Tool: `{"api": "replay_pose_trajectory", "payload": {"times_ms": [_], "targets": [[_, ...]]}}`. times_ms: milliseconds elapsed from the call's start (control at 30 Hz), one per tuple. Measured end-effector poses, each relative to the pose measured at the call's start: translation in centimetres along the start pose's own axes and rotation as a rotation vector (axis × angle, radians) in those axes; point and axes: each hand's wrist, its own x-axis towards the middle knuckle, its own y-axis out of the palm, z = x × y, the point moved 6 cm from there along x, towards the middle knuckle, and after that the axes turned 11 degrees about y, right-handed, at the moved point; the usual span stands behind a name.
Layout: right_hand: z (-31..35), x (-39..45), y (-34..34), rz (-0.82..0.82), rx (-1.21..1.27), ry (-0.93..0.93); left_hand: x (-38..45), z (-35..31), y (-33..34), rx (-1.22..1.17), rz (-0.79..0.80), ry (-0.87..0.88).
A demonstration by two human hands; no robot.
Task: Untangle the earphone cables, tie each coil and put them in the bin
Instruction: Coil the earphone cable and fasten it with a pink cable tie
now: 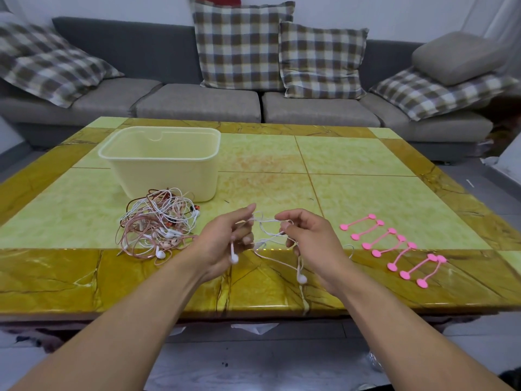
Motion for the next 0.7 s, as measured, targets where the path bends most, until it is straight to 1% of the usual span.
{"api": "replay_pose_trajectory", "payload": {"times_ms": [100, 233, 300, 467, 533, 600, 700], "targets": [[0.2, -0.2, -0.3, 0.002, 0.024, 0.001, 0.1, 0.1, -0.7, 0.149, 0.008, 0.032], [0.8, -0.4, -0.7, 0.006, 0.016, -0.051, 0.4, 0.0, -1.2, 0.244, 0.034, 0.054], [0.9, -0.5, -0.7, 0.027, -0.05, -0.058, 0.4, -0.2, -1.1, 0.255, 0.015, 0.09], [-0.3, -0.3, 0.2, 0.129, -0.239, 0.016, 0.7, -0.6, -1.0, 0.278, -0.03, 0.206], [-0.5, 0.0, 0.0, 0.092, -0.353, -0.015, 0.8, -0.8, -1.2, 0.228, -0.058, 0.213], [-0.6, 0.3, -0.3, 0.06, -0.465, -0.04, 0.8, -0.8, -1.3, 0.18, -0.053, 0.204], [-0.8, 0.6, -0.6, 0.023, -0.519, -0.039, 0.8, -0.8, -1.5, 0.209, -0.029, 0.173]]}}
